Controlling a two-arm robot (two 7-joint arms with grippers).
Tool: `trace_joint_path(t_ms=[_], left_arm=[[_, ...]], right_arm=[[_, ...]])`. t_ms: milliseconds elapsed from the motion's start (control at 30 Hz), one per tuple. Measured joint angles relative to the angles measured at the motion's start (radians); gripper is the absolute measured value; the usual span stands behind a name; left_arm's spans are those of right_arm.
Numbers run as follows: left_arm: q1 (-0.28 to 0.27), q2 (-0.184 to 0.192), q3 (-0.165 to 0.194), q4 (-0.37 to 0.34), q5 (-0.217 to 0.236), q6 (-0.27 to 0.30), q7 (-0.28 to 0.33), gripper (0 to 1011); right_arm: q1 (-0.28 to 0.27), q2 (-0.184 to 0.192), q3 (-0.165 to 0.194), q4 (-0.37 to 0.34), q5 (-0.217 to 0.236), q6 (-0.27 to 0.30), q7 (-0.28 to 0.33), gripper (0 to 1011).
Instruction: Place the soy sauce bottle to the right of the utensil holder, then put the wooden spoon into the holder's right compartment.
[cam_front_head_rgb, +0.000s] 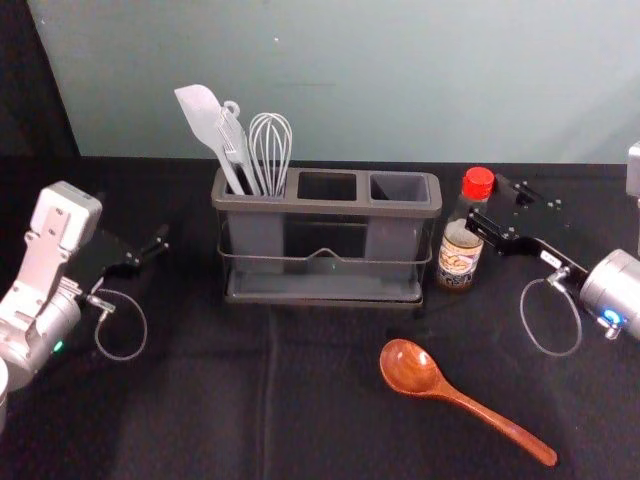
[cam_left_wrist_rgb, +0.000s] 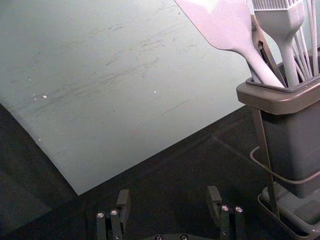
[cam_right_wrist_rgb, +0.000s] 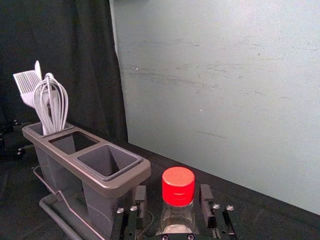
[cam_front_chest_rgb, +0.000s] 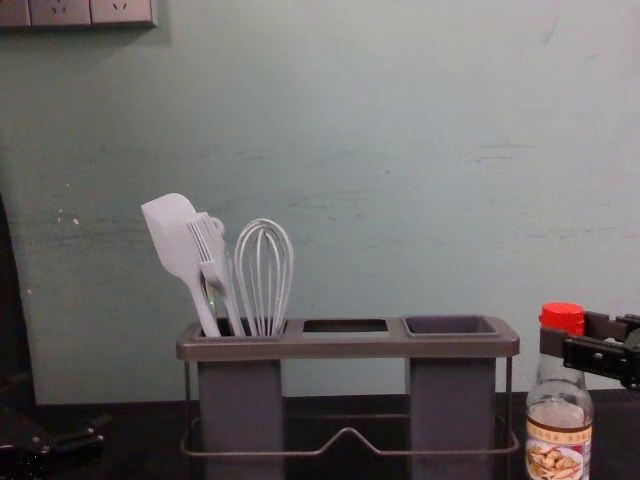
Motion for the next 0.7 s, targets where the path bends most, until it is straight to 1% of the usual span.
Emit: trace_joint_path(t_ms=[33,100,133,233,267,333,367,400,700], left_arm=[[0.000,0.000,0.000,0.000,0.000,0.000,0.000,1005],[0.000,0.000,0.000,0.000,0.000,0.000,0.000,1005],[0.000,0.000,0.000,0.000,0.000,0.000,0.000,1005],[0.000,0.000,0.000,0.000,0.000,0.000,0.000,1005],[0.000,0.000,0.000,0.000,0.000,0.000,0.000,1005],[0.000,0.000,0.000,0.000,0.000,0.000,0.000,1005],[0.000,0.000,0.000,0.000,0.000,0.000,0.000,1005],[0.000,0.000,0.000,0.000,0.000,0.000,0.000,1005],[0.000,0.000,0.000,0.000,0.000,0.000,0.000,1005]], right_arm=[[0.000,0.000,0.000,0.000,0.000,0.000,0.000,693],[0.000,0.000,0.000,0.000,0.000,0.000,0.000,732],[0.000,0.000,0.000,0.000,0.000,0.000,0.000,788],[0.000,0.000,0.000,-0.001,0.000,0.000,0.000,846],[0.000,0.000,0.000,-0.001,0.000,0.000,0.000,898],[0.000,0.000,0.000,-0.001,0.000,0.000,0.000,926],[0.000,0.000,0.000,-0.001,0.000,0.000,0.000,969],[0.000,0.000,0.000,-0.001,0.000,0.000,0.000,990],[0.000,0.001,0.000,-0.002,0.000,0.000,0.000,1000]])
